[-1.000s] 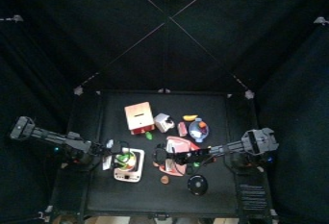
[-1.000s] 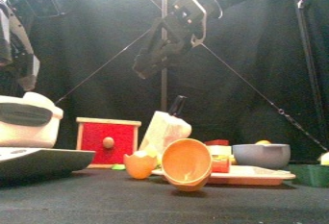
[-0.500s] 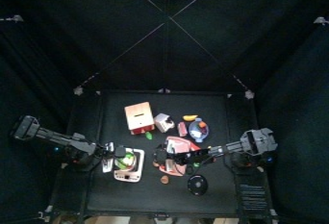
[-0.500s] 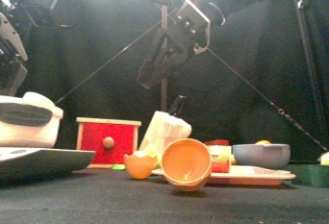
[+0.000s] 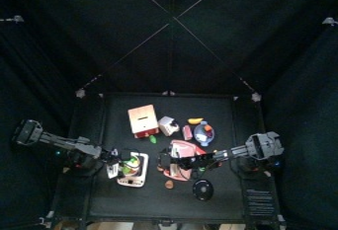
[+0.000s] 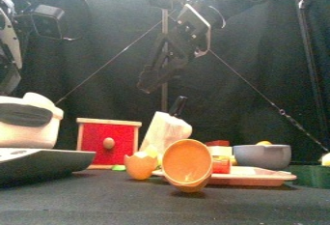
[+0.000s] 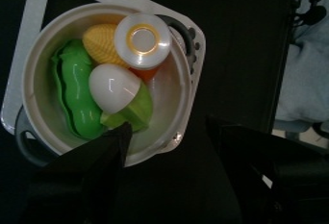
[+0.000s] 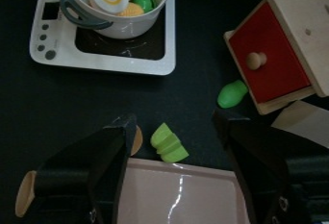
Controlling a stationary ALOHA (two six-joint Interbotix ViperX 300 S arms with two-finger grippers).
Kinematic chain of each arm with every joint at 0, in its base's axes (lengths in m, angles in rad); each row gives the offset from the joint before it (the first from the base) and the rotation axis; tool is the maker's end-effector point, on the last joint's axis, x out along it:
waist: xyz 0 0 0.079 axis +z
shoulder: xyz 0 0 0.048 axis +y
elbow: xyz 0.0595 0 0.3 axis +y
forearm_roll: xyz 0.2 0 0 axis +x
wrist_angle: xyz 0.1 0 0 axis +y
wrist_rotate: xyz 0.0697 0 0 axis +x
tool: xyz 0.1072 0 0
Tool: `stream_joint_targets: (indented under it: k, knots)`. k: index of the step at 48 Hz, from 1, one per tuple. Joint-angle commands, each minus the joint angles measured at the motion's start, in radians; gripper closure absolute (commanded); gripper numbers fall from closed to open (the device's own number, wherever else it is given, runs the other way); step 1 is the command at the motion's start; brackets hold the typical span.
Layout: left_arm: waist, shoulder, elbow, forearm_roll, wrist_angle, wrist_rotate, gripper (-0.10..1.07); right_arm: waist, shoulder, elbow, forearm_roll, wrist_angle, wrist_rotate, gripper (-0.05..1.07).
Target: Grab starfruit half in pot
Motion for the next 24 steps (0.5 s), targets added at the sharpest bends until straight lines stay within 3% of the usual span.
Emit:
stream_joint_targets:
  k: [1, 9, 24]
  knots:
    - [0.037, 0.014, -0.011, -0.041, -0.002, -0.005, 0.02, -0.005, -0.018, -0.012, -0.002, -0.003, 0.002, 0.08]
    - [0.092, 0.031, -0.011, -0.101, 0.025, -0.009, 0.02, -0.003, -0.011, -0.014, 0.0, -0.003, 0.002, 0.08]
    - [0.133, 0.06, -0.012, -0.063, 0.058, -0.078, 0.02, -0.003, -0.006, -0.014, 0.0, -0.003, 0.0, 0.08]
